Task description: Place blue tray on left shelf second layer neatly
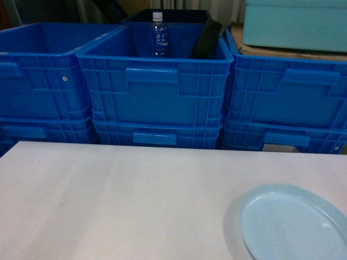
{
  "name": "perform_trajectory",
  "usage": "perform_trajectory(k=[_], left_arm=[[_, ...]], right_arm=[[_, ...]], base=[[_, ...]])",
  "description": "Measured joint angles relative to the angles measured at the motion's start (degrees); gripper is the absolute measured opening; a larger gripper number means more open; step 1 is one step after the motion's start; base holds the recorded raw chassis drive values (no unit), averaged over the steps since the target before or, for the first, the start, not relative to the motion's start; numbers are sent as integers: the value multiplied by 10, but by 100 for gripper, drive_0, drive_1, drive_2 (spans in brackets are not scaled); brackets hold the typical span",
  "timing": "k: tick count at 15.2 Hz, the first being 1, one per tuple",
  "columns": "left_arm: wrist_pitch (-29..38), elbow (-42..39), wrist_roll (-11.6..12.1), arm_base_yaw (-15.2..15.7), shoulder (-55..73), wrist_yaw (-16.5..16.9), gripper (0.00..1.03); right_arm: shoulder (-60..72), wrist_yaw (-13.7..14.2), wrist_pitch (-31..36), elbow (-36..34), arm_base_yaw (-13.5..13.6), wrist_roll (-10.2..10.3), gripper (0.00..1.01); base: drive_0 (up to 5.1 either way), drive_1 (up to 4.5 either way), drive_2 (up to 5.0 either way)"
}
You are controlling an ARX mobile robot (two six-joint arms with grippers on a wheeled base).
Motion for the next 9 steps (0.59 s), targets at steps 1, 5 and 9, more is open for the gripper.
perform_trajectory(k=[1, 5, 9], left_arm=[[0, 0, 0, 0, 0, 0, 98], [0, 0, 0, 0, 0, 0, 98], [0, 0, 0, 0, 0, 0, 98]], right_arm=[[0, 0, 0, 0, 0, 0, 98], [93, 4, 131, 0, 26, 4, 98], [295, -68, 297, 37, -43, 0, 98]], base=[[0, 0, 0], [0, 0, 0], [0, 0, 0]])
